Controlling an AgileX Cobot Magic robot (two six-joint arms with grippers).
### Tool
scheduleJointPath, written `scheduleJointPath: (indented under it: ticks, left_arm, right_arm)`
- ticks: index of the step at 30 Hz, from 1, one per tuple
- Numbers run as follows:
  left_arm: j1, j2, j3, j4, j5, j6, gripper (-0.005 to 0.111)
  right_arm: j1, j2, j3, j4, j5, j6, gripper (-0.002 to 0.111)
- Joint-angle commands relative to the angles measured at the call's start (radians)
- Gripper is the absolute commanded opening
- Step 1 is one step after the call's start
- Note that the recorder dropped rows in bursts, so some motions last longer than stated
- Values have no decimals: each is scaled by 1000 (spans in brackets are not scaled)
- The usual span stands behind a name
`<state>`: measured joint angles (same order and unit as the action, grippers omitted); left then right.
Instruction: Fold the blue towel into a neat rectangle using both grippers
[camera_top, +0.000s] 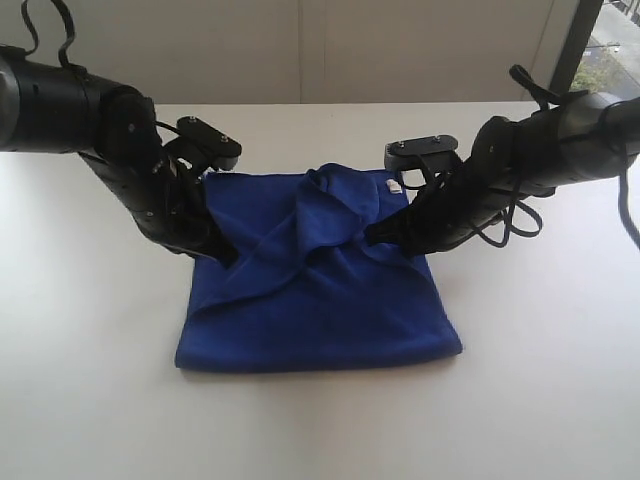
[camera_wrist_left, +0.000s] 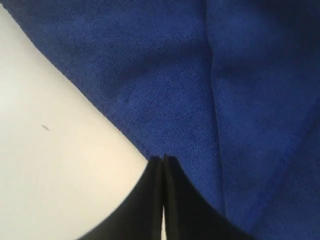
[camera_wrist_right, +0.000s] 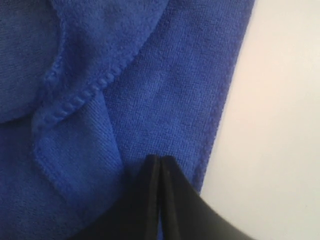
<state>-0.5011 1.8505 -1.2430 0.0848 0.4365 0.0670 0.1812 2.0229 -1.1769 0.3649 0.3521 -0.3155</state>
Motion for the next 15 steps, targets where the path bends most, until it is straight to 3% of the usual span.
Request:
scheduleJointPath:
  ticks: [1,15]
  left_arm:
    - [0,37,7,-68,-9,-18,0]
    - [0,112,9,-78,66,17,0]
  right_arm:
    - [-4,9,-1,1,9,6,0]
    - [-4,9,-1,1,-14,6,0]
